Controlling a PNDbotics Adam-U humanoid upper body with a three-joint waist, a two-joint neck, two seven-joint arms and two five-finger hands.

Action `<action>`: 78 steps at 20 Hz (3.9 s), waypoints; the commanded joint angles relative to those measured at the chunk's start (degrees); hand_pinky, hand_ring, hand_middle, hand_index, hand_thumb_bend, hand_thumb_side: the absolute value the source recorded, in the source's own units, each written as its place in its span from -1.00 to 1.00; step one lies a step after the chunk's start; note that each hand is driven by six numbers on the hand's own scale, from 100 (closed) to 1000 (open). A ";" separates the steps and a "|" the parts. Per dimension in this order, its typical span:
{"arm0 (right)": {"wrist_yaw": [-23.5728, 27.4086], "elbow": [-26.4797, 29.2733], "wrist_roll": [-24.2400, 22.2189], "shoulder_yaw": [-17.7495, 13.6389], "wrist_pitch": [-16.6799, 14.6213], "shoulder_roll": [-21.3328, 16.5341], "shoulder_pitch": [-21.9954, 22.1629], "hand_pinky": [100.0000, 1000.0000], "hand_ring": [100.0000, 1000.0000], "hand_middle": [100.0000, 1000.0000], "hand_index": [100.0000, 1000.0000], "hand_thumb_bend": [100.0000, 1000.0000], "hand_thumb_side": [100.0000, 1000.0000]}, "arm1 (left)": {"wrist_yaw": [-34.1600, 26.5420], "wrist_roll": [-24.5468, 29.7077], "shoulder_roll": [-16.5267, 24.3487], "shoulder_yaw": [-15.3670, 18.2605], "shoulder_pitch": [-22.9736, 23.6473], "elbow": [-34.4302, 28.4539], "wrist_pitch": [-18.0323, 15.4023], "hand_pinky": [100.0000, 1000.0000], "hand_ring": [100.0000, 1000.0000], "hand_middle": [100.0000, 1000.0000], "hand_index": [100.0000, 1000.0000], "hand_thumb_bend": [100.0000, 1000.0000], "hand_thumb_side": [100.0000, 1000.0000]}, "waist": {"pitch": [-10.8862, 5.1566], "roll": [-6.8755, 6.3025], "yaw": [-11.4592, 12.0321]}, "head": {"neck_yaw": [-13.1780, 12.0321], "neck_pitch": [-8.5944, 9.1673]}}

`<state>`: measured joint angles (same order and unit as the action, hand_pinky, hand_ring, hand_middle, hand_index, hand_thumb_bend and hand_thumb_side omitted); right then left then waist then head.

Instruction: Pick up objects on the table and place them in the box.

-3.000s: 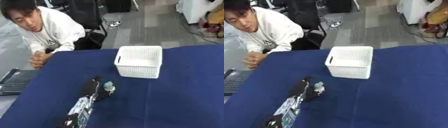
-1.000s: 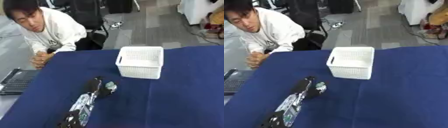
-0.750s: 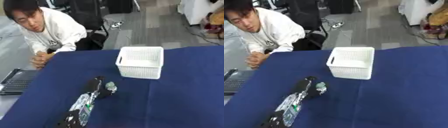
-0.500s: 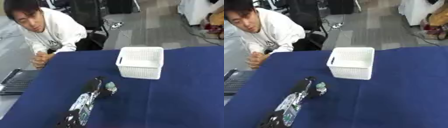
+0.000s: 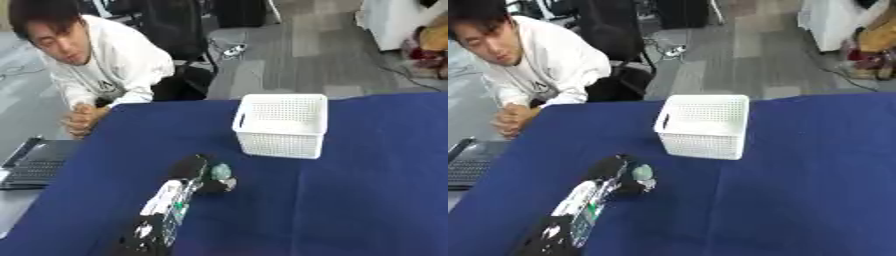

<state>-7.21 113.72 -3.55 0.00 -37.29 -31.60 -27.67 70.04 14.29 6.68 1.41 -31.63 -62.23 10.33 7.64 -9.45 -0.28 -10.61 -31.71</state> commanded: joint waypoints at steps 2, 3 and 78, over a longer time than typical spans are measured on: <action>0.07 0.87 -0.03 -0.53 0.07 -0.27 -1.20 -1.00 -0.63 -0.53 0.06 -1.00 1.00 | -0.02 3.58 -1.75 -1.44 2.03 3.76 0.10 -0.50 -0.19 0.38 0.69 0.12 0.32 | 0.28 0.92 -0.24 | -0.37 0.09; 0.07 0.87 -0.04 -0.52 0.07 -0.28 -1.18 -1.00 -0.63 -0.53 0.06 -1.00 1.00 | 0.10 4.09 -1.74 -1.44 2.04 3.75 0.15 -0.50 -0.19 0.38 0.69 0.12 0.32 | 0.28 0.92 -0.23 | -0.36 0.08; 0.10 0.87 -0.28 -0.37 0.19 -1.14 -0.19 -1.00 -0.63 -0.53 0.06 -1.00 1.00 | 0.08 -0.34 8.65 -4.48 -6.82 -11.05 -3.59 -1.00 -1.00 -1.00 -0.67 -1.00 -0.20 | -0.83 0.01 0.30 | -0.10 -1.08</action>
<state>-7.21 113.72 -3.79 0.01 -37.07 -31.69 -27.43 69.77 13.84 13.06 -2.90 -37.31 -71.73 7.17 7.86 -9.81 -0.07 -10.62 -32.75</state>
